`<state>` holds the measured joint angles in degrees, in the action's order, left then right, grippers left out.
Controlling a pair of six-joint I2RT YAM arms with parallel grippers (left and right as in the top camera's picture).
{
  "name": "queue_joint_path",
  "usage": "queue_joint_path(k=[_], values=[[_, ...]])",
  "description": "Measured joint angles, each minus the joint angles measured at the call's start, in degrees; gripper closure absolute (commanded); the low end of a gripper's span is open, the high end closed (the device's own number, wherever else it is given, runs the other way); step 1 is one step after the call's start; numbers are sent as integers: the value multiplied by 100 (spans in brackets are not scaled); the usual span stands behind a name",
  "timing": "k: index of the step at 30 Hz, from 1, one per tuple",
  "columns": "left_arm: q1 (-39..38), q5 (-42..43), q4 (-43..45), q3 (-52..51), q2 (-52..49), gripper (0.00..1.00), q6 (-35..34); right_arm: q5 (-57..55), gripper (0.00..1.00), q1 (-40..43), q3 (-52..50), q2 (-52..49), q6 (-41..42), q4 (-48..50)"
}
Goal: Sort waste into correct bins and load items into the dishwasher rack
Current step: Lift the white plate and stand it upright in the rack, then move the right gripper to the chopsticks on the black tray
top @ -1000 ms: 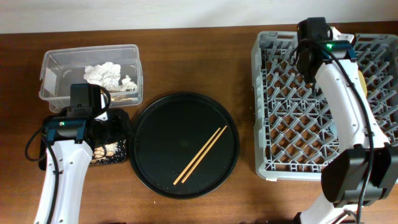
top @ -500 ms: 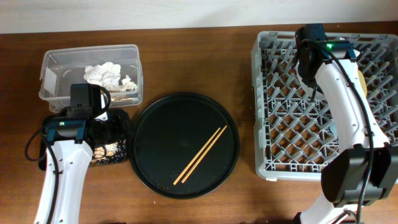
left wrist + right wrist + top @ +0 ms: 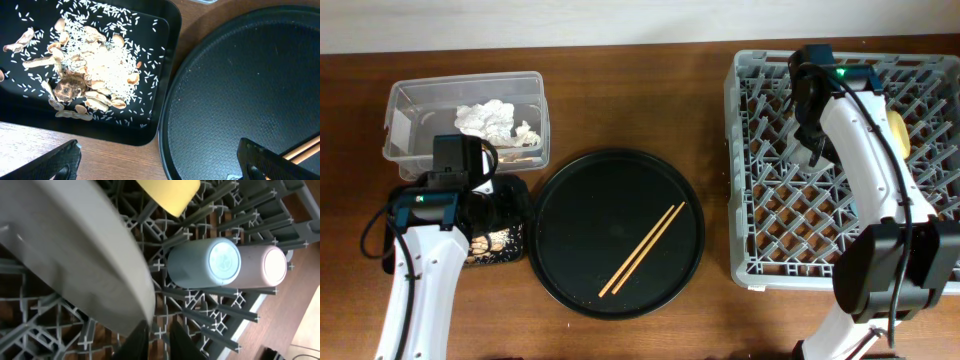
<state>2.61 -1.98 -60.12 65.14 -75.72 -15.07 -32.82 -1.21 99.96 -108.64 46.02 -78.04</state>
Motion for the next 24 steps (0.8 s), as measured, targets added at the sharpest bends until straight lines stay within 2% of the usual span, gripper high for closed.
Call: queue_joint_path(k=[1,4,7,10,14,18,24], values=[[0,0,-2,0,0,1,0,37,71,0,0,37,-15,-70],[0,0,-2,0,0,1,0,216,71,0,0,341,-203,-199],[0,2,-4,0,0,1,2,1058,63,0,13,802,-772,-214],[0,2,-4,0,0,1,0,2590,61,-46,68,955,-1600,-219],[0,0,-4,0,0,1,0,3711,56,-636,68,907,-2081,-219],[0,0,-7,0,0,1,0,4100,55,-1523,68,813,-2044,-212],[0,2,-11,0,0,1,0,4229,56,-2835,-826,590,-1016,675]])
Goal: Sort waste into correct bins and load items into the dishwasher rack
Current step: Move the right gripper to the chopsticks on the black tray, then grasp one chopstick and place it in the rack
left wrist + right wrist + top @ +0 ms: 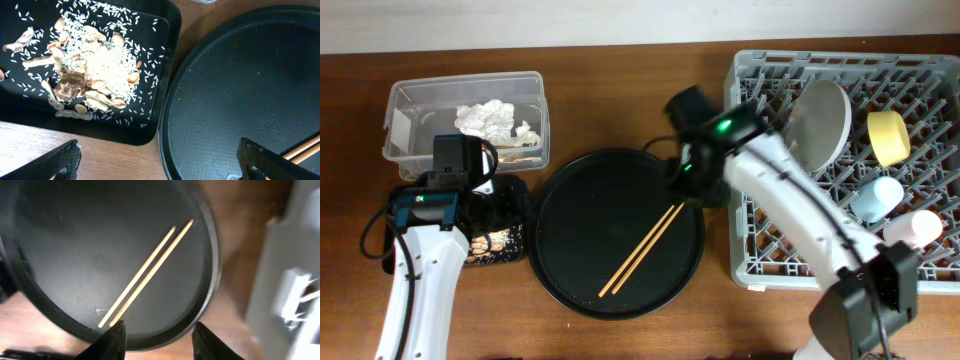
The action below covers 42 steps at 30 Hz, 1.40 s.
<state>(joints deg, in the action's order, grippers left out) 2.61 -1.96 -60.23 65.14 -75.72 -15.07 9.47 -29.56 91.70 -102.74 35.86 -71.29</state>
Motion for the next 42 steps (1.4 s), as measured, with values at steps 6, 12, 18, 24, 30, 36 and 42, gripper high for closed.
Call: queue_joint_path(k=[6,12,18,24,30,36,42], values=[[0,0,-2,0,0,1,0,50,56,-942,-1840,-63,957,1919],[0,-2,0,0,0,1,0,-192,57,-1250,-2503,-192,1545,2747],[0,-2,2,0,0,1,0,-295,57,-1250,-2514,-455,1655,2990],[0,-2,0,0,0,1,0,-313,76,-1250,-2511,-544,1661,2940],[0,-2,2,0,0,1,0,-409,96,-1248,-2507,-566,1703,2789],[0,-2,0,0,0,1,0,-308,96,-1239,-2507,-566,1773,2802],[0,-2,-20,0,0,1,0,-52,96,-660,-2216,-326,861,2245]])
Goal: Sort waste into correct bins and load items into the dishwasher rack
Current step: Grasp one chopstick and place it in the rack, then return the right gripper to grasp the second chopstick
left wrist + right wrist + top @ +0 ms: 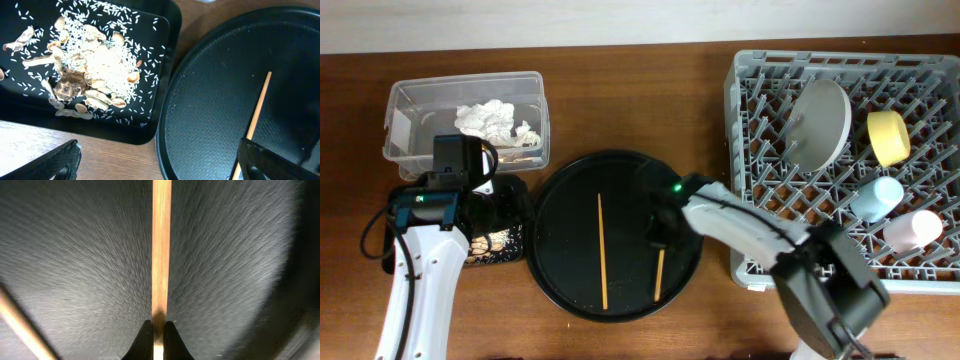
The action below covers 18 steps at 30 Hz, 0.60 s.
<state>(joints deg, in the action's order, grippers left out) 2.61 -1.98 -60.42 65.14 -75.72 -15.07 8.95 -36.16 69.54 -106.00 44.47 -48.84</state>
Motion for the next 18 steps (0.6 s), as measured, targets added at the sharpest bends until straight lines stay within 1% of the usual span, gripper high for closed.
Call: queue_joint_path(k=[2,3,6,8,11,12,18], values=[[0,0,-4,0,0,1,0,-4,96,507,367,549,-850,-540],[0,2,-7,0,0,1,0,0,96,647,496,664,-1078,-748],[0,2,-2,0,0,1,0,-9,96,1410,868,1263,-2122,-1427],[0,0,-7,0,0,1,0,-28,96,1971,892,1384,-2612,-1705],[0,2,-4,0,0,1,0,-262,96,2721,890,1364,-3034,-1888],[0,0,-4,0,0,1,0,-321,96,2852,887,1327,-3130,-1888],[0,0,-4,0,0,1,0,-507,95,2896,835,946,-3397,-1773]])
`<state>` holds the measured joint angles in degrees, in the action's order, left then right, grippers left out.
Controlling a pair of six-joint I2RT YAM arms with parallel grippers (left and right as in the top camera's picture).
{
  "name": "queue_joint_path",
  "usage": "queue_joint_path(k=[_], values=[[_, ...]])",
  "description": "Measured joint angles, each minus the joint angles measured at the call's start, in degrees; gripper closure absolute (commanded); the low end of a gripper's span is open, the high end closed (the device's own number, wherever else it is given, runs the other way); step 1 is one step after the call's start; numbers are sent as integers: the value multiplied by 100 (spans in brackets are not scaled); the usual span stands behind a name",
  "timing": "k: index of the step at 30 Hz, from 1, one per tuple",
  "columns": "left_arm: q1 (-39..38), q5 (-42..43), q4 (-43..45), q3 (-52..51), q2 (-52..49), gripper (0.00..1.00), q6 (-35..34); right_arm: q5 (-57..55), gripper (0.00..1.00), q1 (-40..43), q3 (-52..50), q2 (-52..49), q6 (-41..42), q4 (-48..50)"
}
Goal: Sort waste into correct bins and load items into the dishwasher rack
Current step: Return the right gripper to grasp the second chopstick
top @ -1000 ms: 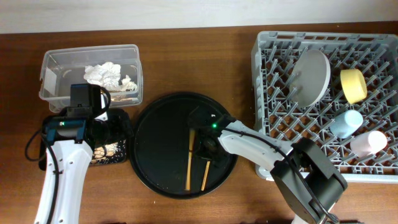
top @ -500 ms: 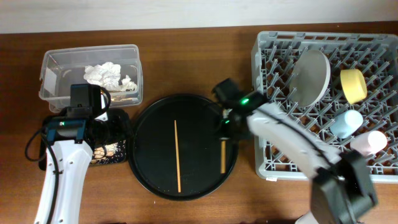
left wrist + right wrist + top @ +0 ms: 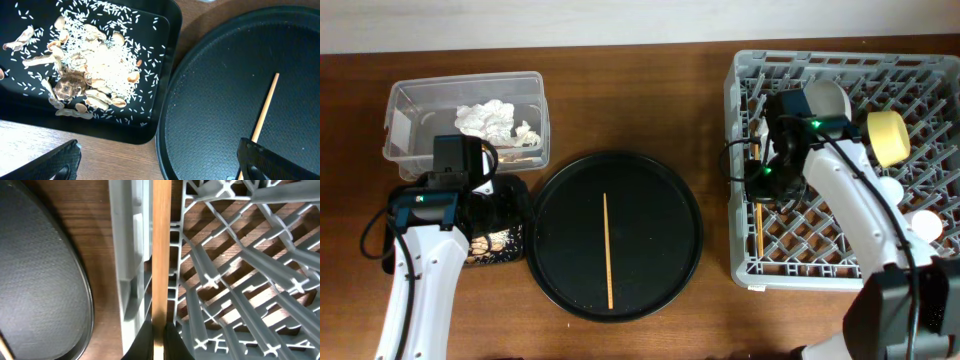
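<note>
My right gripper [image 3: 159,332] is shut on a wooden chopstick [image 3: 161,250] and holds it over the left edge of the grey dishwasher rack [image 3: 840,240]; from overhead the chopstick [image 3: 758,222] lies along the rack's left columns. A second chopstick [image 3: 608,250] lies alone on the round black tray [image 3: 570,270], its upper end also in the left wrist view [image 3: 265,107]. My left gripper [image 3: 159,165] stands open over the gap between the tray and the black rectangular dish [image 3: 160,75] of rice and scraps, holding nothing.
A clear plastic bin [image 3: 420,105] with crumpled tissue stands at the back left. The rack holds a grey plate [image 3: 825,98], a yellow cup [image 3: 886,135] and two more cups at its right side, partly behind my right arm.
My right gripper, then shut on one chopstick down on the black tray, has moved right with it to the rack's left edge. The other chopstick has shifted slightly on the tray. Left arm unchanged.
My right gripper was first deep in the rack beside the grey plate. It then stood open over the tray with both chopsticks lying together. After that it was shut on one chopstick, the pair split apart. Now that chopstick is at the rack. My left arm stayed still throughout.
</note>
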<state>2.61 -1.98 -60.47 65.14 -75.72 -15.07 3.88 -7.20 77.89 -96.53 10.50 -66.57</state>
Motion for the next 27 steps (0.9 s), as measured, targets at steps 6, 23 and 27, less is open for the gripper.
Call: queue_joint_path(k=[6,23,27], values=[[0,0,0,0,0,1,0,-24,69,0,94,-103,-37,-15],[0,0,0,0,0,1,0,704,53,-2579,636,-136,772,1003],[0,2,-2,0,0,1,0,732,51,-3589,544,-1182,1084,1491]])
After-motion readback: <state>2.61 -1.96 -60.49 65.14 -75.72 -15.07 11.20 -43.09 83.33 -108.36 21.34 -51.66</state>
